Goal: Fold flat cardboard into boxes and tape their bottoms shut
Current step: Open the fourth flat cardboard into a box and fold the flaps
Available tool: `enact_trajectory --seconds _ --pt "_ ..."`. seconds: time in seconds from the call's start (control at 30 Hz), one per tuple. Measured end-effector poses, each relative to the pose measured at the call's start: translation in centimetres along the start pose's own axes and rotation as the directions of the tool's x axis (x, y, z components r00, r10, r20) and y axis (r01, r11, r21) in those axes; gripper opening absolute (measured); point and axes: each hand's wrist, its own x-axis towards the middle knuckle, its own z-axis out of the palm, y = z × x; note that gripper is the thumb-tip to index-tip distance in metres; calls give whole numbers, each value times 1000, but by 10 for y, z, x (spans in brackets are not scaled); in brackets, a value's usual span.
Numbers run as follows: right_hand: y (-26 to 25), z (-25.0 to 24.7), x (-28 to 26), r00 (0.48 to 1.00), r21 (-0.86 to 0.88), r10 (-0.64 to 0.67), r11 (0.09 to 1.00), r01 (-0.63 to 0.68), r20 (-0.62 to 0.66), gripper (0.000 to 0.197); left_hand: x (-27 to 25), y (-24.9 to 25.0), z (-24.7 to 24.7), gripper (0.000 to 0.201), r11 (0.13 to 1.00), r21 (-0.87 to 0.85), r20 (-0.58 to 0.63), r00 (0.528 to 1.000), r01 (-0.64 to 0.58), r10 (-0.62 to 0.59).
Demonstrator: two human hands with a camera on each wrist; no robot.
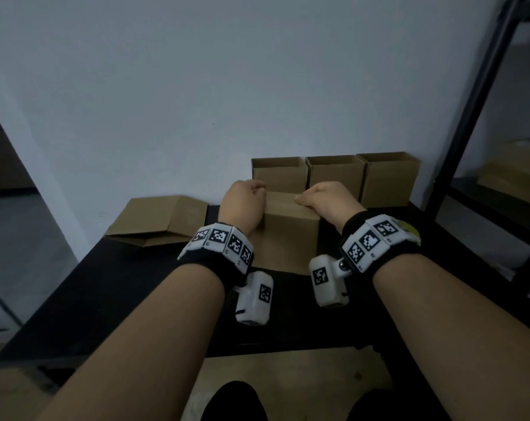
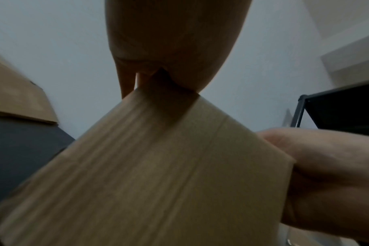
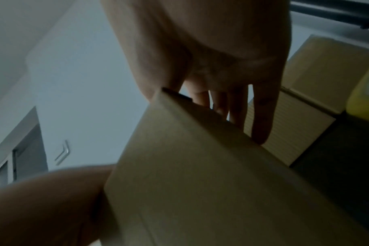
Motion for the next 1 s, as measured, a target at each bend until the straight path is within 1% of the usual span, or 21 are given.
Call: enact_trajectory --seconds 0.07,0.13,0.2,0.23,0.27,0.3,0.33,0.37,0.43,0.47,0.5,0.53,0.57,0.63,0.67,0.7,0.77,0.8,0.87,0.93,1.0 --pt "4 2 -7 998 -4 -4 1000 3 -62 28 -1 0 1 31 994 77 -56 995 -81 85" --pt "9 8 -13 992 -34 -25 999 21 -127 27 -2 0 6 31 988 102 -49 992 -113 118" --pt "13 14 -15 980 -55 -46 998 36 -193 25 -1 2 15 35 991 95 24 995 -95 94" --pt "13 17 -14 976 -57 -43 998 31 -215 22 1 3 20 41 990 125 82 995 -68 58" --pt "13 19 -12 974 -54 -32 998 21 -223 22 3 2 25 51 978 195 136 990 -68 42" --pt "13 21 -9 975 -44 -16 999 7 -219 21 5 2 27 62 956 278 189 981 -93 41" --pt "13 23 -6 978 -29 -4 1000 -2 -209 20 8 1 28 67 927 350 235 971 -135 52" --pt "14 24 -4 980 -23 -4 1000 -1 -197 20 9 0 26 62 888 419 273 959 -188 74" --pt "17 24 0 984 -52 -35 998 26 -177 25 9 -3 23 42 774 540 324 930 -331 171" --pt "19 24 2 984 -74 -57 996 45 -170 29 8 -2 21 39 742 557 319 921 -374 225" --pt "21 24 4 983 -88 -73 994 58 -168 33 7 0 20 38 733 565 304 921 -379 242" --pt "22 25 6 982 -95 -82 993 67 -172 37 7 0 21 38 749 550 287 925 -370 247" --pt "23 25 7 980 -101 -87 992 70 -179 40 9 0 21 38 792 507 282 934 -340 221" --pt "22 25 8 979 -119 -92 990 71 -182 41 12 -3 24 40 848 446 268 947 -286 178" --pt "22 24 8 980 -129 -89 989 67 -178 40 13 -4 26 41 850 444 268 947 -283 175" --pt "21 24 7 982 -133 -82 989 59 -171 38 12 -5 26 42 874 419 239 958 -247 157" --pt "20 24 5 986 -113 -73 992 56 -151 33 8 0 26 41 941 307 122 987 -141 109" --pt "20 24 3 987 -93 -74 994 61 -141 32 7 3 28 37 947 282 88 987 -156 137" --pt "19 24 0 987 -35 -70 997 66 -143 32 5 7 33 30 933 265 91 969 -244 228" --pt "20 23 -3 984 29 -55 998 61 -167 33 0 11 34 31 950 174 94 965 -258 245" --pt "21 20 -4 980 67 -45 996 59 -194 35 -6 12 34 33 941 170 88 955 -293 282"
